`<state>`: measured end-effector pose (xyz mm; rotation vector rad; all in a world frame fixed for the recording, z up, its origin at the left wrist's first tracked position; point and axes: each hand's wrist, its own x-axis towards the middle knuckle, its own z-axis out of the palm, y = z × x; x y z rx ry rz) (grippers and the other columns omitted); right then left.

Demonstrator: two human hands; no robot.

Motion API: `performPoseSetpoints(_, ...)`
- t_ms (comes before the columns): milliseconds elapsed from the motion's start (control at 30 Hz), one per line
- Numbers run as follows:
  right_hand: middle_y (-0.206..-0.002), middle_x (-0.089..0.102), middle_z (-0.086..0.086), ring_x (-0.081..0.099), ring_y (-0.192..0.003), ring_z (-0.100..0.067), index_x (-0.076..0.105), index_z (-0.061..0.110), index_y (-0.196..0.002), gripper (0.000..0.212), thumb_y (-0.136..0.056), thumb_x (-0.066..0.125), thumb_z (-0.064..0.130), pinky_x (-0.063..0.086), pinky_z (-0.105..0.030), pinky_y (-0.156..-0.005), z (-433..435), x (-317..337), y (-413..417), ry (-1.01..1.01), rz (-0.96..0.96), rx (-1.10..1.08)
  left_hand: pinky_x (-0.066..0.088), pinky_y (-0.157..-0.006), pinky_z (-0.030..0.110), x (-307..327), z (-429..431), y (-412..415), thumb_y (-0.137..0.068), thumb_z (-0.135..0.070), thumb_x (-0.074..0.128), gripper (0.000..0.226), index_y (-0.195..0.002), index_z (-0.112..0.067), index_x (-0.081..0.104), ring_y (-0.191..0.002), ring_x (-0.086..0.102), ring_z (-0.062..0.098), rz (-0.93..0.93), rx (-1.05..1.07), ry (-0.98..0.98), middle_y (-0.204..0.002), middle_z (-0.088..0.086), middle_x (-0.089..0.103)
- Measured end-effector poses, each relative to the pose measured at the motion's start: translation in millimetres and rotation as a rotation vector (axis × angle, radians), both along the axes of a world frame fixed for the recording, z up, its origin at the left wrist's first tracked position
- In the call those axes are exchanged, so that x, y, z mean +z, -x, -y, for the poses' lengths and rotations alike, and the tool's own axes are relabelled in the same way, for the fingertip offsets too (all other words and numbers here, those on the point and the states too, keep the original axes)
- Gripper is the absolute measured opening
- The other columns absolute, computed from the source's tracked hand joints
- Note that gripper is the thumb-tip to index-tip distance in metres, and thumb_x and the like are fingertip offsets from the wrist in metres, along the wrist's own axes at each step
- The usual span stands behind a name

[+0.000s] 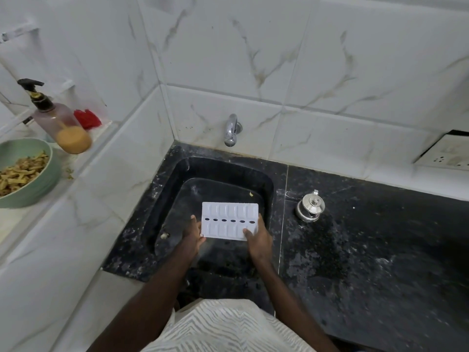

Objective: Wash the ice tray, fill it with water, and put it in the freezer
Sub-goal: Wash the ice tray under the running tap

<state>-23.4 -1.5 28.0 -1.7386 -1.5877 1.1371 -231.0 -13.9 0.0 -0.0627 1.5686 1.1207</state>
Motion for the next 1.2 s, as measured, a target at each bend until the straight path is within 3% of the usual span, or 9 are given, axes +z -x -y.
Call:
performPoseSetpoints(200,-0.126,0.071,0.002,0.068,-0.113,-0.021,0.052,0.027,-0.138,0.05,-0.092,0.07,0.029,0.055,-0.043,-0.1,0.4,-14.9,-10.7,0.026,0.038,-0.028,0.046,-0.094,0.035,-3.5,-1.2,-4.8,-0.11,-0.044,0.04,0.054,-0.137,-0.001,0.061,-0.126,0.063,0.032,-0.029,-0.001,0.04,-0.135,0.015,0.067)
performPoseSetpoints(367,-0.123,0.064,-0.008,0.061,-0.114,-0.026,0.062,0.022,-0.133,0.044,-0.092,0.074,0.03,0.051,-0.039,-0.099,0.5,-14.7,-15.5,0.003,0.107,-0.053,0.047,-0.065,0.028,-17.2,-3.3,-0.1,-0.108,-0.039,0.048,0.046,-0.136,-0.005,0.063,-0.087,0.067,0.017,-0.071,0.004,0.049,-0.133,0.011,0.069)
performPoseSetpoints(500,-0.111,0.049,-0.009,0.051,-0.101,-0.021,0.068,0.019,-0.128,0.042,-0.089,0.079,0.026,0.043,-0.027,-0.092,-0.7,-8.5,-21.1,-0.031,0.157,-0.092,0.047,-0.086,0.033,-7.4,-0.5,-5.0,-0.107,-0.036,0.052,0.044,-0.139,-0.007,0.06,-0.109,0.065,0.023,-0.026,0.023,0.032,-0.136,0.009,0.067)
performPoseSetpoints(600,-0.106,0.055,-0.009,0.05,-0.095,-0.017,0.072,0.015,-0.126,0.037,-0.09,0.078,0.02,0.041,-0.025,-0.087,-4.5,-6.5,-29.9,-0.048,0.127,-0.109,0.046,-0.096,0.035,-0.4,-1.3,-11.8,-0.107,-0.032,0.054,0.038,-0.137,-0.009,0.06,-0.125,0.063,0.026,0.0,0.035,-0.039,-0.137,0.008,0.066)
performPoseSetpoints(733,-0.102,0.065,-0.01,0.058,-0.098,-0.024,0.075,0.011,-0.12,0.027,-0.095,0.065,0.01,0.035,-0.024,-0.08,-12.8,-16.0,-45.7,-0.073,0.089,-0.144,0.047,-0.099,0.035,-1.2,-10.1,-21.1,-0.104,-0.039,0.059,0.042,-0.135,-0.011,0.063,-0.124,0.063,0.026,0.055,0.04,-0.09,-0.135,0.011,0.067)
performPoseSetpoints(900,-0.108,0.074,-0.003,0.069,-0.097,-0.022,0.078,0.021,-0.116,0.033,-0.095,0.053,0.026,0.056,-0.037,-0.089,-14.1,-18.8,-73.7,0.005,-0.217,-0.376,0.046,-0.105,0.038,6.6,-18.9,-45.4,-0.106,-0.033,0.056,0.036,-0.135,-0.012,0.06,-0.12,0.059,0.025,0.166,0.059,-0.187,-0.124,0.011,0.065)
performPoseSetpoints(1000,-0.108,0.073,-0.02,0.069,-0.091,-0.028,0.078,0.013,-0.105,0.023,-0.102,0.055,0.01,0.058,-0.04,-0.081,-18.6,-22.7,-94.2,0.081,-0.531,-0.546,0.05,-0.099,0.035,8.4,-21.3,-63.4,-0.108,-0.02,0.052,0.014,-0.111,-0.011,0.063,-0.102,0.061,0.022,0.234,0.096,-0.224,-0.101,0.009,0.067)
performPoseSetpoints(1067,-0.105,0.075,-0.016,0.07,-0.092,-0.027,0.079,0.012,-0.102,0.021,-0.101,0.058,0.008,0.06,-0.038,-0.081,-16.6,-24.4,-114.3,0.114,-0.59,-0.594,0.053,-0.092,0.033,7.6,-20.2,-81.1,-0.107,-0.01,0.05,0.016,-0.102,-0.013,0.064,-0.095,0.062,0.019,0.27,0.088,-0.223,-0.087,0.003,0.075)
performPoseSetpoints(1200,-0.101,0.079,-0.007,0.074,-0.094,-0.023,0.08,0.009,-0.107,0.017,-0.097,0.066,0.01,0.061,-0.038,-0.085,-11.9,-36.6,-166.4,0.097,-0.545,-0.626,0.054,-0.075,0.027,9.1,-18.5,-120.5,-0.105,-0.005,0.049,0.026,-0.128,-0.005,0.062,-0.091,0.066,0.016,0.208,-0.039,-0.234,-0.102,0.006,0.072)
